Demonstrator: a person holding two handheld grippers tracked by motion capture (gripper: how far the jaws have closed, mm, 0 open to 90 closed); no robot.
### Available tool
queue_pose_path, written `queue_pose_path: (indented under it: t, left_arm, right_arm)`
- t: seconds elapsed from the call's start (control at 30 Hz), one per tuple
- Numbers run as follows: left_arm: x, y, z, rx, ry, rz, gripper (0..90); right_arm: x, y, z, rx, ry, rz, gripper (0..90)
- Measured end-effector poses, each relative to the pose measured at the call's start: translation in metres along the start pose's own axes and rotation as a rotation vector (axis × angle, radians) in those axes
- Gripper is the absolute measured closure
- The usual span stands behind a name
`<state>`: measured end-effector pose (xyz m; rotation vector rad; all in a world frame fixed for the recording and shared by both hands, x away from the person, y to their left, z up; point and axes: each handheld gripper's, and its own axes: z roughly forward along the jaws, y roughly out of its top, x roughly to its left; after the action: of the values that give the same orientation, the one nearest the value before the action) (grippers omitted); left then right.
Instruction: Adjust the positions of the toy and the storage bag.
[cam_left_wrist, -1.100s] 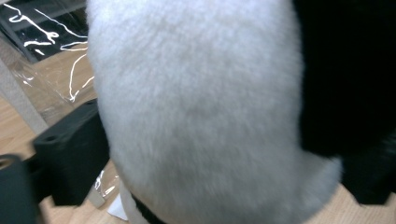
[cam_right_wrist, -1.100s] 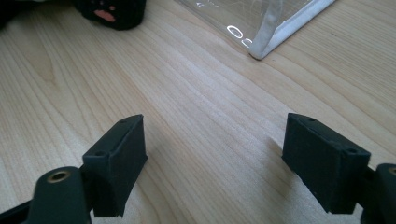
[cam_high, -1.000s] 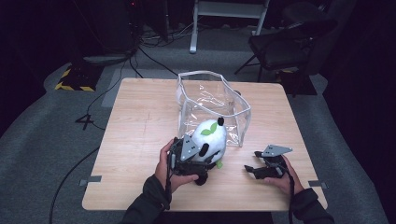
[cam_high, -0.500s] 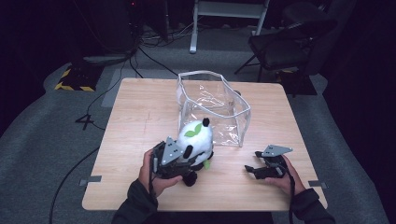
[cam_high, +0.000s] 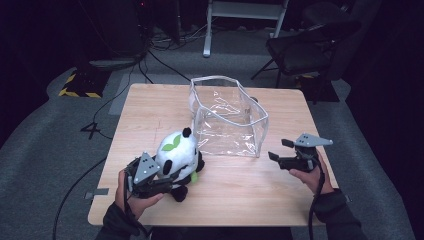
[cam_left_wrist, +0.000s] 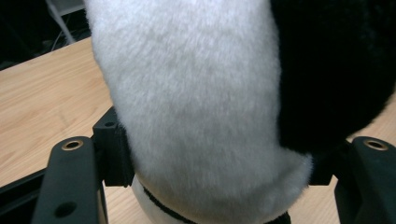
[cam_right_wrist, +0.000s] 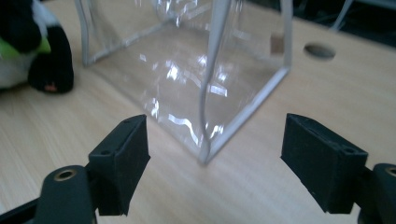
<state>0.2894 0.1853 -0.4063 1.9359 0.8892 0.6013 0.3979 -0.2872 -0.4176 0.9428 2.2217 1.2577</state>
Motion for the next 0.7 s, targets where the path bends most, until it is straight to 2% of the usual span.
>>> queue_pose_path:
  t: [0.13,0.33,0.47,0.53,0.6,0.7]
  left_arm:
    - [0.009,-0.004,-0.005,-0.005,0.016,-0.022,29.4]
    - [0.018,-0.007,-0.007,-0.009,0.038,-0.031,29.2]
    - [0.025,-0.01,-0.009,-0.019,0.055,-0.049,29.1]
    - [0.028,-0.012,-0.008,-0.026,0.054,-0.057,29.1]
    - [0.029,-0.013,-0.006,-0.04,0.053,-0.069,29.0]
    - [0.029,-0.014,-0.002,-0.05,0.059,-0.065,29.0]
  right_arm:
    - [-0.001,0.035,-0.01,-0.055,-0.041,-0.027,24.0]
    - [-0.002,0.076,-0.021,-0.123,-0.037,-0.032,24.8]
    - [0.002,0.096,-0.022,-0.142,-0.037,-0.05,26.3]
    - [0.003,0.107,-0.021,-0.149,-0.052,-0.06,27.9]
    - [0.004,0.114,-0.019,-0.138,-0.053,-0.055,28.1]
    - [0.007,0.123,-0.009,-0.115,-0.072,-0.058,30.2]
